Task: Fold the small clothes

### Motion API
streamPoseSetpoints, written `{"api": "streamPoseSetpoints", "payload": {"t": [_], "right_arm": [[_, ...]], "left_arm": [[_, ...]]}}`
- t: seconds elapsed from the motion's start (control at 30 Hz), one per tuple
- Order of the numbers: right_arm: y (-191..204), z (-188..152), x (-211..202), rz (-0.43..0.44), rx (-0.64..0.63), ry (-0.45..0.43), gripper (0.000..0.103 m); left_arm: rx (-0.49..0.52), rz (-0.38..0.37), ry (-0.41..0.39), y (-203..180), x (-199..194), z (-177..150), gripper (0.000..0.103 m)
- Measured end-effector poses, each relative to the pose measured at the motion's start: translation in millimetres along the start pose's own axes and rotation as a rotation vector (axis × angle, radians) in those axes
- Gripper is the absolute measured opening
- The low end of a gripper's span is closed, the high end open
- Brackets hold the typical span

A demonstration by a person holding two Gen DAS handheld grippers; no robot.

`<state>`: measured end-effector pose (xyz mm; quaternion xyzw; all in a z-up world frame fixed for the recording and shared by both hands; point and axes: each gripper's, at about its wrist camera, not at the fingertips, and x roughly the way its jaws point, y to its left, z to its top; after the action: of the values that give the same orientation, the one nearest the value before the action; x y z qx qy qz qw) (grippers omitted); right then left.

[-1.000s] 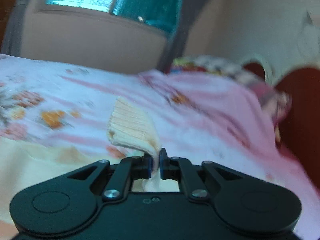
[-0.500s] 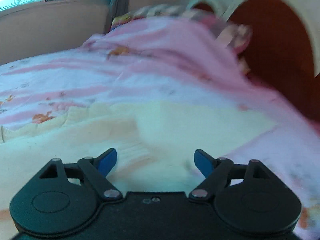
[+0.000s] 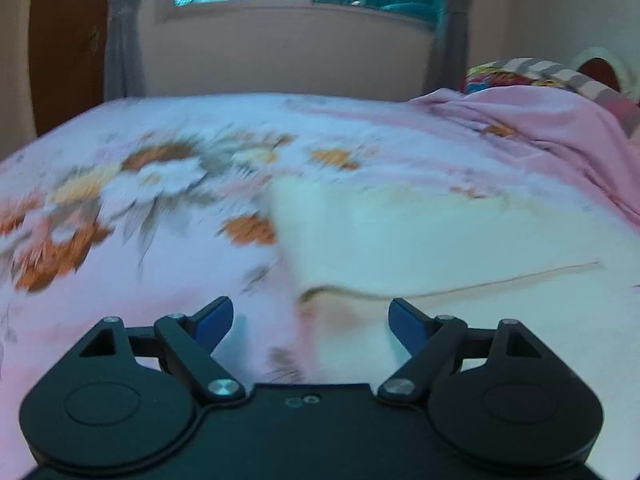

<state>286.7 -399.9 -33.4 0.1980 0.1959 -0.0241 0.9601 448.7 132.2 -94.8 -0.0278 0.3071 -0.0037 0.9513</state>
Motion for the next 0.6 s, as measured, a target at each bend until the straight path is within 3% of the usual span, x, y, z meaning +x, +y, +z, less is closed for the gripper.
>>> {"api": "streamPoseSetpoints", "payload": {"t": [0.1, 0.17, 0.2, 0.33, 0.4, 0.43, 0.47, 0.5, 0.6], "right_arm": [[50, 16, 68, 0.178, 0.044, 0.094, 0.042], [85, 16, 115, 0.231, 0.047, 0.188, 0.063], [98, 14, 137, 0.244, 0.059, 0.236, 0.067], [116, -1, 207, 0.224, 0.186, 0.381, 0.067], [114, -6, 226, 0.229, 0.249, 0.395, 0.066], [112, -7, 229, 0.229, 0.255, 0.386, 0.053], [114, -6, 233, 0.223, 0.25, 0.379, 0.032], [115, -6, 237, 0.214, 0.237, 0.393, 0.004], [110, -7, 229, 0.18, 0.226, 0.336, 0.003]], "left_arm": [[-0.017, 0.022, 0.016, 5, 14, -8, 0.083], [-0.054, 0.024, -0.006, 11, 15, -11, 0.083], [-0.079, 0.029, -0.013, 16, 14, -12, 0.083], [-0.157, -0.016, -0.031, 31, 12, -13, 0.083], [-0.153, -0.008, -0.031, 30, 15, -12, 0.083], [-0.159, 0.004, -0.038, 31, 14, -11, 0.083], [-0.171, 0.01, -0.044, 32, 13, -12, 0.083], [-0.187, 0.006, -0.045, 34, 13, -13, 0.083], [-0.204, 0.024, -0.042, 36, 13, -13, 0.084]]}}
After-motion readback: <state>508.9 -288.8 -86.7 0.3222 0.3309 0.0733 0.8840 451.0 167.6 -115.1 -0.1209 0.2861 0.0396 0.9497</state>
